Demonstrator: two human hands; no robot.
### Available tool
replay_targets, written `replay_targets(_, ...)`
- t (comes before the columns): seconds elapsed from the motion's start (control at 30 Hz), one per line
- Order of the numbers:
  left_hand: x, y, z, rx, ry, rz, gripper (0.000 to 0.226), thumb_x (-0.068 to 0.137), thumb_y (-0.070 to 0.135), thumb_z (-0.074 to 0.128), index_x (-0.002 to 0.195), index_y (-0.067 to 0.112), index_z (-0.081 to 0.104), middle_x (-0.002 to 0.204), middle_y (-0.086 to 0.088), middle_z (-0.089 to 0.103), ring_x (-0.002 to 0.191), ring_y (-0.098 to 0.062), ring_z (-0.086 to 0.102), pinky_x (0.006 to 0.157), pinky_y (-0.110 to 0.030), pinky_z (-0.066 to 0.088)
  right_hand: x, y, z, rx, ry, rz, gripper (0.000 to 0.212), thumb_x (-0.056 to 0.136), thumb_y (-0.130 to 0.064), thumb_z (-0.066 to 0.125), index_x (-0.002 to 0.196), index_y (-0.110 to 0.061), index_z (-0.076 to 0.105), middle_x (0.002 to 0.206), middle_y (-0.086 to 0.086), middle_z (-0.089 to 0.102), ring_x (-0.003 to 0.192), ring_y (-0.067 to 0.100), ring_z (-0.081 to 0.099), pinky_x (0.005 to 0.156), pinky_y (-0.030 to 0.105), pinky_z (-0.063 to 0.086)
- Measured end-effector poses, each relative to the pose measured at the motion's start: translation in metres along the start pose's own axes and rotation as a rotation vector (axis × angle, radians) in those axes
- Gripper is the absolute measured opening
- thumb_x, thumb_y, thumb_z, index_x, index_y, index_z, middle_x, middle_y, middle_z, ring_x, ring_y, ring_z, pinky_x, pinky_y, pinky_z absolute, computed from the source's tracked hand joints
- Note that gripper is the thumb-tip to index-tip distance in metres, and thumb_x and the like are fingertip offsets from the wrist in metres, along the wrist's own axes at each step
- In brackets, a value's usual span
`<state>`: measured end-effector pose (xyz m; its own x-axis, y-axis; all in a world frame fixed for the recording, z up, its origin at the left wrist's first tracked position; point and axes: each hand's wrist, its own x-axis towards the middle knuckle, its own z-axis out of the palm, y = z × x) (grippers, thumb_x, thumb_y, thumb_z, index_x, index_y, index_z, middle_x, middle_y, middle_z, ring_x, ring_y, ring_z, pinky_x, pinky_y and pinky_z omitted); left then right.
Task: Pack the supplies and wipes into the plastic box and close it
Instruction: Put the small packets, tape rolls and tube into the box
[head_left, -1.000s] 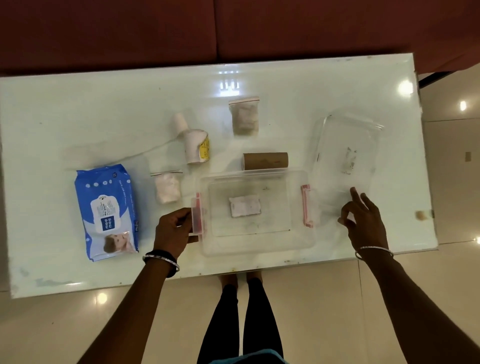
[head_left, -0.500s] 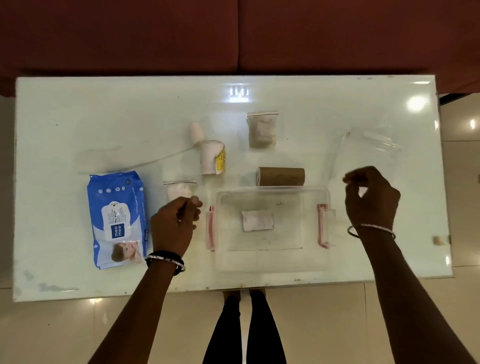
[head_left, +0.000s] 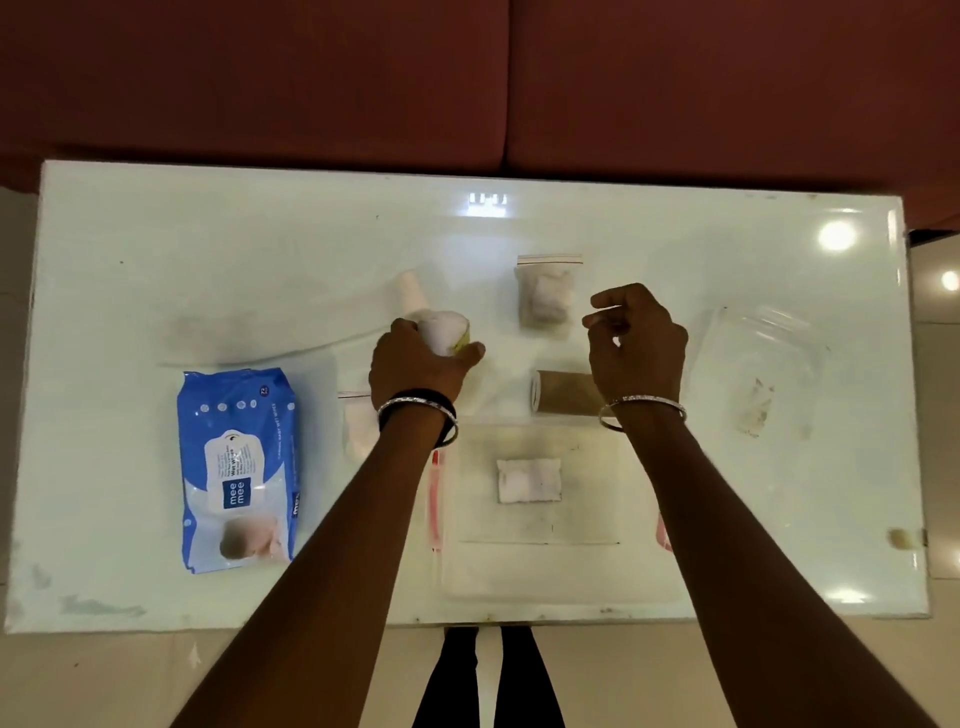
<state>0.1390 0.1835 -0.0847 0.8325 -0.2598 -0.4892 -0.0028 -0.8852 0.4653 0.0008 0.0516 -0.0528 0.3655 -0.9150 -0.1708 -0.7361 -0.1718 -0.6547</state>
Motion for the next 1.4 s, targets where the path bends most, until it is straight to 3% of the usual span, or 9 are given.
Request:
replay_targets(0.13, 0.003, -0.007, 0.004, -0.036, 0.003, 0.018, 0.068, 0.066, 0.048, 0.081, 0.119, 0.014, 0.057, 0.118, -0.006, 0.067, 0.108, -0.027, 0.062, 0.082, -0.033, 0.046, 0.019, 0.0, 0.018, -0.076, -0.1, 0.197, 0.028, 0.088, -0.018, 0.059, 0.116, -0.014, 0.062, 0.1, 0.002, 0.074, 0.098, 0.022, 0.067, 0.077, 0.022, 0.039)
replay_targets(0.37, -0.016, -0.009, -0.023, -0.567, -0.058, -0.075, 0.058, 0.059, 0.04, 0.089, 0.107, 0.019, 0.064, 0.098, 0.001, 0.072, 0.072, 0.001, 0.068, 0.067, -0.025, 0.059, 0.045, -0.004, 0.051, -0.142, -0.197, 0.242, 0.06, 0.082, -0.044, 0.07, 0.126, -0.008, 0.053, 0.123, 0.011, 0.064, 0.119, 0.031, 0.057, 0.096, 0.038, 0.045)
replay_targets(0.57, -0.049, -0.025, -0.05, -0.79, -0.125, -0.142, 0.071, 0.044, 0.049, 0.085, 0.104, 0.018, 0.064, 0.098, -0.002, 0.072, 0.083, -0.009, 0.072, 0.06, -0.021, 0.057, 0.053, -0.006, 0.063, -0.173, -0.209, 0.274, 0.054, 0.079, -0.036, 0.075, 0.119, -0.006, 0.056, 0.121, 0.013, 0.065, 0.116, 0.033, 0.058, 0.088, 0.036, 0.047)
replay_targets(0.67, -0.064, -0.033, -0.059, -0.863, -0.146, -0.156, 0.072, 0.042, 0.047, 0.085, 0.104, 0.016, 0.064, 0.097, -0.002, 0.073, 0.082, -0.011, 0.074, 0.06, -0.023, 0.058, 0.053, -0.01, 0.053, -0.063, -0.229, 0.32, 0.032, 0.075, -0.034, 0.08, 0.092, -0.009, 0.067, 0.092, 0.01, 0.068, 0.086, 0.026, 0.06, 0.069, 0.027, 0.04)
replay_targets(0.77, -0.075, -0.04, -0.064, -0.911, -0.155, -0.175, 0.067, 0.044, 0.043, 0.084, 0.103, 0.016, 0.064, 0.096, 0.0, 0.073, 0.085, -0.016, 0.074, 0.065, -0.031, 0.06, 0.033, -0.023, 0.035, 0.138, -0.127, 0.3, 0.031, 0.07, -0.032, 0.083, 0.078, -0.01, 0.063, 0.071, -0.001, 0.058, 0.069, 0.02, 0.052, 0.062, 0.023, 0.039)
replay_targets(0.97, -0.09, -0.046, -0.066, -0.949, -0.13, -0.195, 0.044, 0.057, 0.03, 0.078, 0.097, 0.02, 0.063, 0.104, -0.005, 0.071, 0.093, -0.019, 0.071, 0.069, -0.035, 0.06, -0.06, -0.044, -0.011, 0.689, -0.012, 0.243, 0.026, 0.068, -0.032, 0.084, 0.09, -0.024, 0.072, 0.09, -0.002, 0.074, 0.077, 0.011, 0.068, 0.067, 0.025, 0.057)
replay_targets(1.07, -0.097, -0.052, -0.065, -0.955, -0.123, -0.162, 0.045, 0.057, 0.026, 0.08, 0.098, 0.019, 0.063, 0.098, -0.001, 0.071, 0.081, -0.008, 0.073, 0.061, -0.026, 0.059, -0.112, -0.031, -0.015, 0.615, -0.001, 0.32, 0.026, 0.069, -0.036, 0.083, 0.089, -0.025, 0.071, 0.09, 0.005, 0.074, 0.084, 0.026, 0.07, 0.072, 0.042, 0.059)
replay_targets(1.23, -0.109, -0.061, -0.063, -0.961, -0.138, -0.15, 0.065, 0.044, 0.037, 0.083, 0.103, 0.017, 0.063, 0.095, 0.005, 0.071, 0.083, -0.01, 0.072, 0.059, -0.023, 0.056, -0.154, 0.0, 0.002, 0.312, -0.244, 0.455, 0.027, 0.069, -0.037, 0.08, 0.088, -0.02, 0.07, 0.082, -0.005, 0.073, 0.082, 0.017, 0.068, 0.074, 0.035, 0.056)
replay_targets(1.4, -0.116, -0.069, -0.066, -0.954, -0.135, -0.154, 0.073, 0.048, 0.035, 0.084, 0.112, 0.01, 0.061, 0.105, -0.003, 0.071, 0.092, -0.016, 0.072, 0.064, -0.027, 0.058, -0.136, 0.016, 0.035, 0.122, -0.413, 0.45, 0.038, 0.077, -0.03, 0.08, 0.107, -0.009, 0.069, 0.101, 0.005, 0.07, 0.091, 0.022, 0.064, 0.078, 0.026, 0.047)
